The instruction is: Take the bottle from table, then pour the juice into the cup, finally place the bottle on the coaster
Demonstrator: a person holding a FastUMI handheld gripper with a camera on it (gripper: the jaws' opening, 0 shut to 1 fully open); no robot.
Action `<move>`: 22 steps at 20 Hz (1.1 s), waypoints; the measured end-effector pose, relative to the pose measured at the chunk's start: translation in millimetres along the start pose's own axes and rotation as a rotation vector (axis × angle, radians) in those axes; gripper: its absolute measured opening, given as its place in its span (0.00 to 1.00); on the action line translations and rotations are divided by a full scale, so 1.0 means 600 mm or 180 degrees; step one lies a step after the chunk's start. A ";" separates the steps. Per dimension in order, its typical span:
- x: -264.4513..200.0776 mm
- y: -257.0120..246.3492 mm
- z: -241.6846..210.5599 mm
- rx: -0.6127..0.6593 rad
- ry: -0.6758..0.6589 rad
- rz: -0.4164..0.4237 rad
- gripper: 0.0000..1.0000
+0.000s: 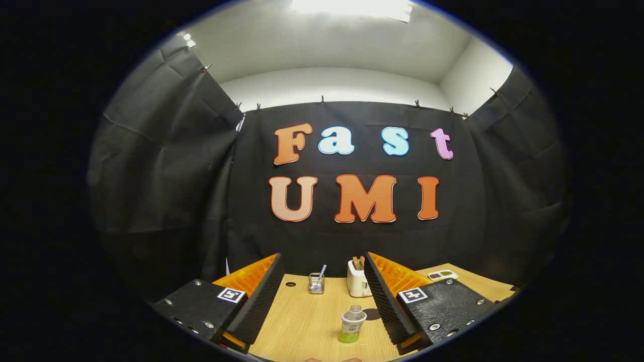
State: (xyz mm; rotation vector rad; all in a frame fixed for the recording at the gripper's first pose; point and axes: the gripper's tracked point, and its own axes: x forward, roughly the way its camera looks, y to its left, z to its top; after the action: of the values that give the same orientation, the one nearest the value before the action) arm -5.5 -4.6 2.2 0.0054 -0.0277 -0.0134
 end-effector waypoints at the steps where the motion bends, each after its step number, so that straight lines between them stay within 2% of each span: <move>1: 0.000 -0.003 0.000 0.0017 -0.0013 -0.0015 0.95; 9: 0.024 -0.041 -0.074 0.0011 0.0057 -0.0218 0.95; 17: 0.073 -0.067 -0.220 -0.0625 0.0478 -0.0458 0.95; 22: 0.091 -0.082 -0.295 -0.0499 0.0565 -0.0531 0.95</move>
State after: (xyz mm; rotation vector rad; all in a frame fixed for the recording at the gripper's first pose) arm 53.3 -53.6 -173.7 -0.1478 0.1515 -0.1817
